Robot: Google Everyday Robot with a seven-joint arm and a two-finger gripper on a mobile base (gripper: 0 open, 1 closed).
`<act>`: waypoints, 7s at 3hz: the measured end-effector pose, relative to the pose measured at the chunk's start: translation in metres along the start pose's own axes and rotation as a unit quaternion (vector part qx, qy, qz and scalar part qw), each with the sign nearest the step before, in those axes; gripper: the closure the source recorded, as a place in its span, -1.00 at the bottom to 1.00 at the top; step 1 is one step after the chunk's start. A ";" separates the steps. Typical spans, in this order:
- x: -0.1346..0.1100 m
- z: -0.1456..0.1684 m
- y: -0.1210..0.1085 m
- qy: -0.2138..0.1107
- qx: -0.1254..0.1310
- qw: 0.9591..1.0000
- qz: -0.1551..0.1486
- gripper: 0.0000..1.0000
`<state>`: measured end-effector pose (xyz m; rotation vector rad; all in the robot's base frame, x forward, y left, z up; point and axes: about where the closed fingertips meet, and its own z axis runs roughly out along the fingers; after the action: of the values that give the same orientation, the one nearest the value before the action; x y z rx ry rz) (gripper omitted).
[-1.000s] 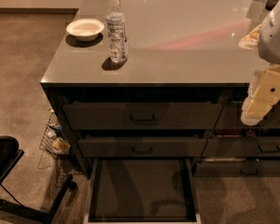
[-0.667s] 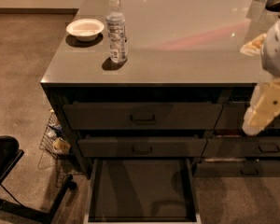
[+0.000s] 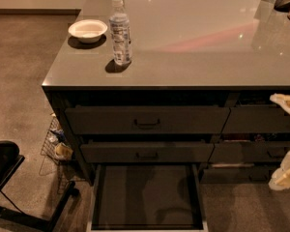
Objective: Close bottom drawer
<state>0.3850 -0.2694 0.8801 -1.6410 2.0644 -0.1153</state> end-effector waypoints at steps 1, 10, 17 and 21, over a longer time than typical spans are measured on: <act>0.042 0.029 -0.001 0.001 0.016 1.000 0.024 -1.00; 0.148 0.297 0.151 -0.143 -0.011 0.984 0.110 1.00; 0.226 0.549 0.341 -0.262 -0.110 0.932 0.224 1.00; 0.178 0.632 0.312 -0.326 -0.112 0.924 0.167 1.00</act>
Offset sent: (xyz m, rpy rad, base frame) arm 0.0052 -0.0293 -0.0346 0.0110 -0.0191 -0.0423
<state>0.3501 -0.2027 0.1566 -1.1834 1.8171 0.7116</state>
